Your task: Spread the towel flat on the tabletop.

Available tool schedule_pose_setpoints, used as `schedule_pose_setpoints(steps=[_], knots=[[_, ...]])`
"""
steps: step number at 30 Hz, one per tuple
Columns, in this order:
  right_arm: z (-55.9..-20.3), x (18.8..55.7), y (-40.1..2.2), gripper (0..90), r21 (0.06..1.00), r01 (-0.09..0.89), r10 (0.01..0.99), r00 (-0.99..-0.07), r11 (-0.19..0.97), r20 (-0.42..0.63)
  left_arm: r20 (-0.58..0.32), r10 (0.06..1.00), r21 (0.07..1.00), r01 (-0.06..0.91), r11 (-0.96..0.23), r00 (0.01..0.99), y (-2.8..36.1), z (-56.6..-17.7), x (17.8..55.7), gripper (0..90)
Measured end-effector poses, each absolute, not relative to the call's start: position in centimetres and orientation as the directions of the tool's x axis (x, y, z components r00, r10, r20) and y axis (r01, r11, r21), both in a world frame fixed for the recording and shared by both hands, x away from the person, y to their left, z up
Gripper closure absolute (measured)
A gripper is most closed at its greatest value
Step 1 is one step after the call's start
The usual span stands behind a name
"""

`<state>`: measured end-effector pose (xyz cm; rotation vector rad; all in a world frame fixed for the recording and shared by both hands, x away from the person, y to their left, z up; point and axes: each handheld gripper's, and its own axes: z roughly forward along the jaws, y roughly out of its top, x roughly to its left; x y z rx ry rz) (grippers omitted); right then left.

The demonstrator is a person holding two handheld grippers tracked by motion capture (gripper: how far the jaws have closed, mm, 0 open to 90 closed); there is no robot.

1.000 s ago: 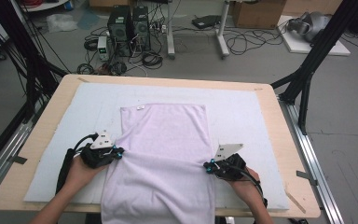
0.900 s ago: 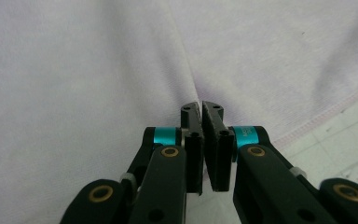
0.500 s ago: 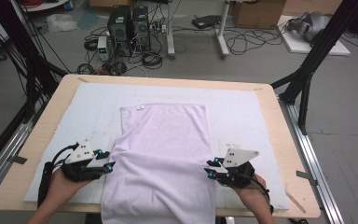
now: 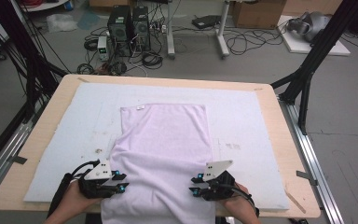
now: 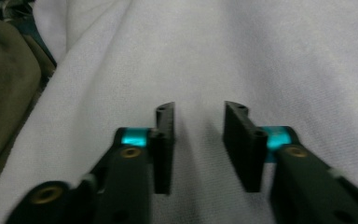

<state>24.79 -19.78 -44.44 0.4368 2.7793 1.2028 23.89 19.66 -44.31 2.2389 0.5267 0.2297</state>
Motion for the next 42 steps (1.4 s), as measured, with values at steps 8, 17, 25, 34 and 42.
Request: schedule_pose_setpoints(steps=[8, 17, 25, 34, 42], knots=[[-43.5, 22.2, -20.0, 87.8, 0.729, 0.181, 0.227, -0.973, 0.66, 0.036, 0.001, 0.408, 0.771, 0.259, -0.582, 0.913, 20.4, -42.8, 20.3, 86.8], [-40.7, 19.2, -21.6, 69.0, 0.799, 0.138, 0.241, -0.971, 0.585, -0.009, 0.041, 0.407, 0.785, 0.223, -0.579, 0.913, 20.8, -42.0, 18.2, 61.6], [-43.9, 23.2, -20.9, 67.2, 0.701, 0.172, 0.258, -0.966, 0.692, -0.018, 0.012, 0.429, 0.737, 0.282, -0.614, 0.903, 20.9, -44.2, 21.6, 66.6], [-43.6, 22.0, -21.2, 89.1, 0.722, 0.159, 0.213, -0.977, 0.674, 0.017, 0.018, 0.401, 0.737, 0.258, -0.624, 0.916, 22.4, -43.3, 19.4, 88.3], [-42.7, 22.5, -22.2, 68.5, 0.723, 0.169, 0.25, -0.968, 0.67, -0.005, 0.024, 0.424, 0.741, 0.269, -0.616, 0.905, 23.0, -43.0, 19.7, 62.8]])
